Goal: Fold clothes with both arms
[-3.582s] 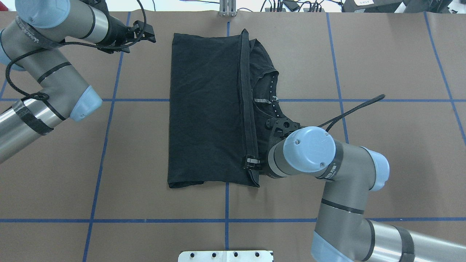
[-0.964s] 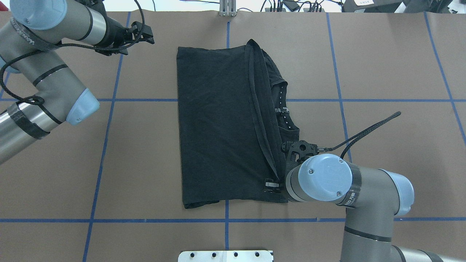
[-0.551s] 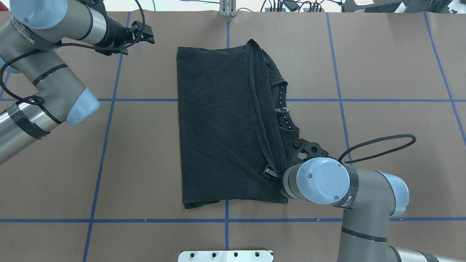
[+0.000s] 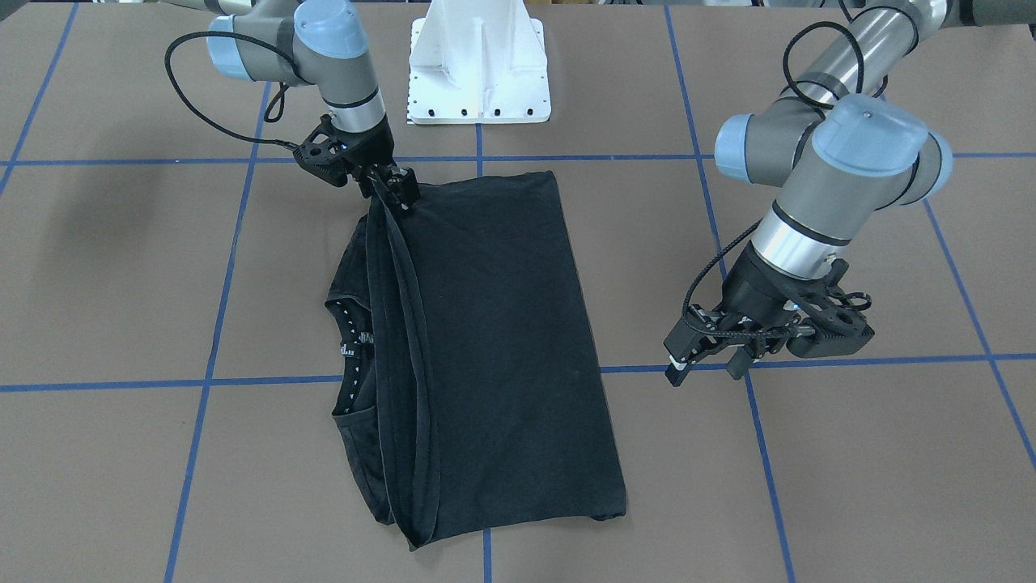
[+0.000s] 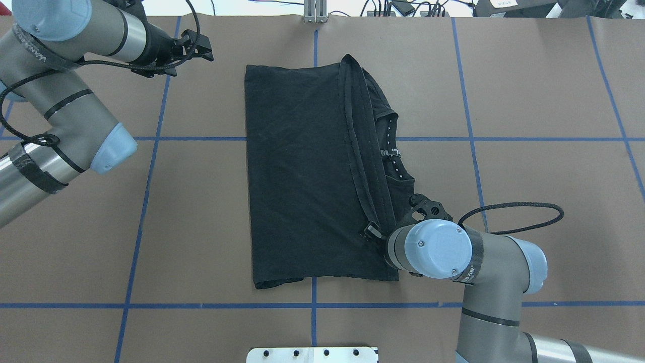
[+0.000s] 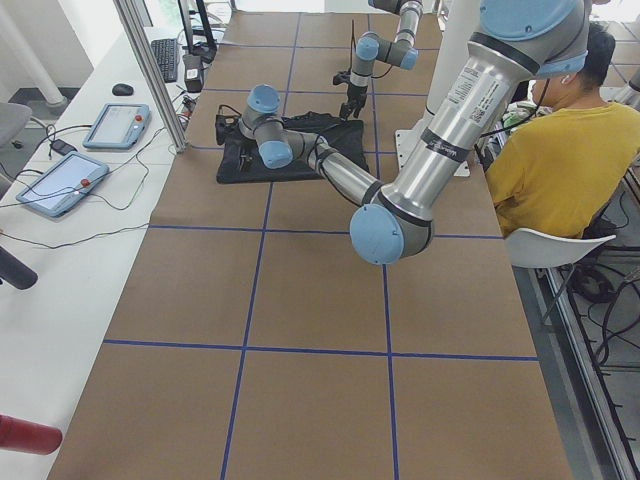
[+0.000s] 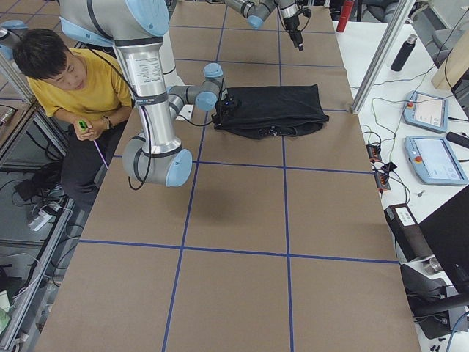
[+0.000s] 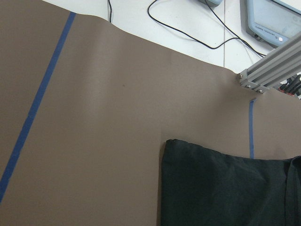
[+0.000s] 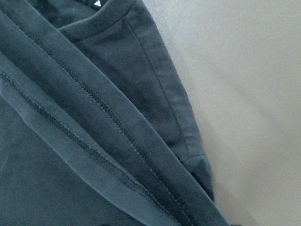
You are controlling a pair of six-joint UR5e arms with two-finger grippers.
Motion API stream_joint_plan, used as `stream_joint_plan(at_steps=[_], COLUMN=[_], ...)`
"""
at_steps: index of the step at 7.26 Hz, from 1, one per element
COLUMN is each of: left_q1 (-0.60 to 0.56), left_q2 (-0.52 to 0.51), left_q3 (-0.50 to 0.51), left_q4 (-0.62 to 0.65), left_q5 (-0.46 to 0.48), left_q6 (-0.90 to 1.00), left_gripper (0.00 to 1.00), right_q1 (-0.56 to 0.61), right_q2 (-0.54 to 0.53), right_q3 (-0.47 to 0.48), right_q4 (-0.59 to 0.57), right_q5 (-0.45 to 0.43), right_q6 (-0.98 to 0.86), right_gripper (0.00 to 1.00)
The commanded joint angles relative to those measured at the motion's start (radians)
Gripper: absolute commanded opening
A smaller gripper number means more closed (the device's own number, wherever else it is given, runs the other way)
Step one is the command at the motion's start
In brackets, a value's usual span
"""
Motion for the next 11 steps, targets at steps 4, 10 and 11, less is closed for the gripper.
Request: stream_joint_plan(at_steps=[4,10,11], left_q1=[0.0,0.0,0.0], left_q2=[0.001,0.009,0.009], left_q3=[-0.001,-0.007,-0.007], left_q4=[-0.001,0.0,0.0], left_q5=[0.001,-0.001,-0.001], left_q6=[0.0,0.0,0.0], left_gripper=[1.0,1.0,1.0], right_q1=[0.009,0.032,0.04], right_q2=[0.001,0.008,0.008], right_q3=[-0.031,-0.019,-0.019], right_q4=[0.006,0.013,0.013], right_q5=[-0.011,0.004,0.006], right_q6=[-0.005,-0.006,-0.006], right_gripper=[0.78,0.0,0.0])
